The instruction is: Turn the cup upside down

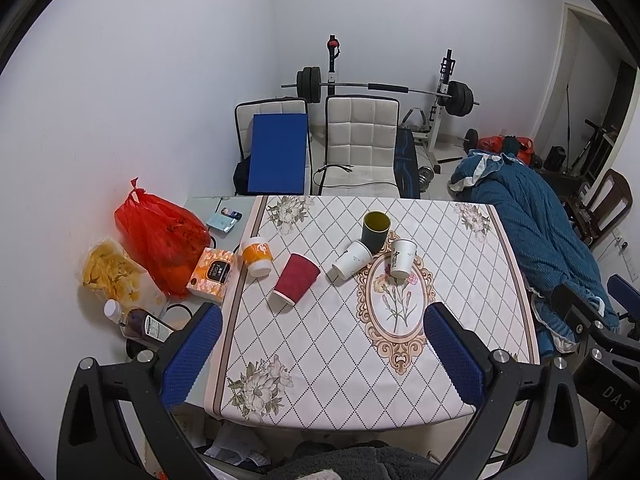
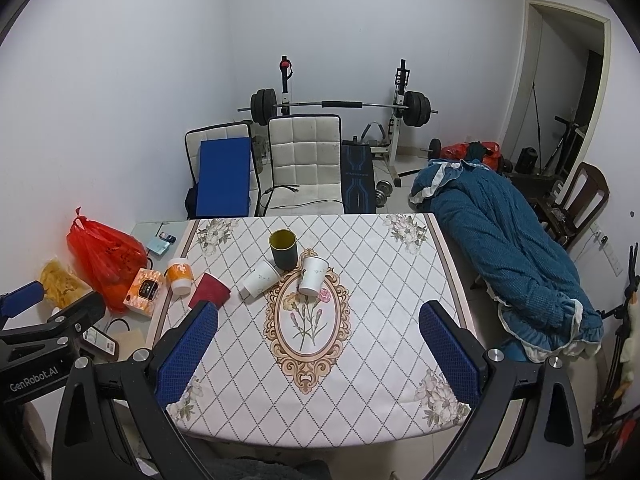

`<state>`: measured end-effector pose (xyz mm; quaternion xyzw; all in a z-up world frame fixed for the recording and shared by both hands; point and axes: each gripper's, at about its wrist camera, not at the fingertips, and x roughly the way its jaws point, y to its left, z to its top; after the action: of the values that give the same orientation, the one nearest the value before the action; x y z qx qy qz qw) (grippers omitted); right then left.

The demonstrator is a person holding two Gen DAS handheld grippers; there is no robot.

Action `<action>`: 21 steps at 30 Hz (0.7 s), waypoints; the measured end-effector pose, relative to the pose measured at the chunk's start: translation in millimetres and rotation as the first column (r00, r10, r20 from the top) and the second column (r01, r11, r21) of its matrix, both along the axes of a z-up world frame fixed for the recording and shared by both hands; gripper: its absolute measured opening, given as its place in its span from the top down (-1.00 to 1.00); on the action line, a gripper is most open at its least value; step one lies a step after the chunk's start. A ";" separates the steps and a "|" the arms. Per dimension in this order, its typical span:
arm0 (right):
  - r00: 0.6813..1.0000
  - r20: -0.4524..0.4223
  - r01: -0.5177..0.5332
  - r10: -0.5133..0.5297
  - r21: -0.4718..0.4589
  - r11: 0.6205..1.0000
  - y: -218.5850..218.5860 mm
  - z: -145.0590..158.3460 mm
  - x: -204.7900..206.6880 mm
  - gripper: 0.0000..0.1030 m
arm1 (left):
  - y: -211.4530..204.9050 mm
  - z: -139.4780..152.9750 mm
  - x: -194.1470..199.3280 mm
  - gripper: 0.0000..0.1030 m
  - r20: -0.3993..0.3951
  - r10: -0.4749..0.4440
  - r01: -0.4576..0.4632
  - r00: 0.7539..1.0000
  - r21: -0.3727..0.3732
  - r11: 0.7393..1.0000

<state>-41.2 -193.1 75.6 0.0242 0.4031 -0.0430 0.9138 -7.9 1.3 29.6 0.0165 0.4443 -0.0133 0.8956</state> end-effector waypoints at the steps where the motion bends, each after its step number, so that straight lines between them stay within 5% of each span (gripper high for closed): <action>1: 1.000 0.000 0.000 0.000 0.001 1.000 -0.6 0.0 -0.3 -0.98 | -1.3 1.1 0.9 -1.00 0.000 0.000 0.000 1.000 0.001 1.000; 13: 1.000 -0.004 0.001 -0.001 0.026 1.000 -6.8 -5.6 0.5 -0.98 | -6.7 1.6 16.9 -1.00 -0.018 0.015 -0.014 1.000 0.006 1.000; 21: 0.993 -0.119 0.011 -0.006 0.041 0.999 -33.8 -71.0 17.0 -0.99 | -24.6 -65.6 35.5 -1.00 -0.120 0.066 -0.058 0.991 0.065 0.996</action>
<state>-24.2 -226.9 4.5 0.0423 0.4575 -0.0397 0.8873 27.6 -23.3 -35.9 0.0292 0.4988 0.0271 0.8658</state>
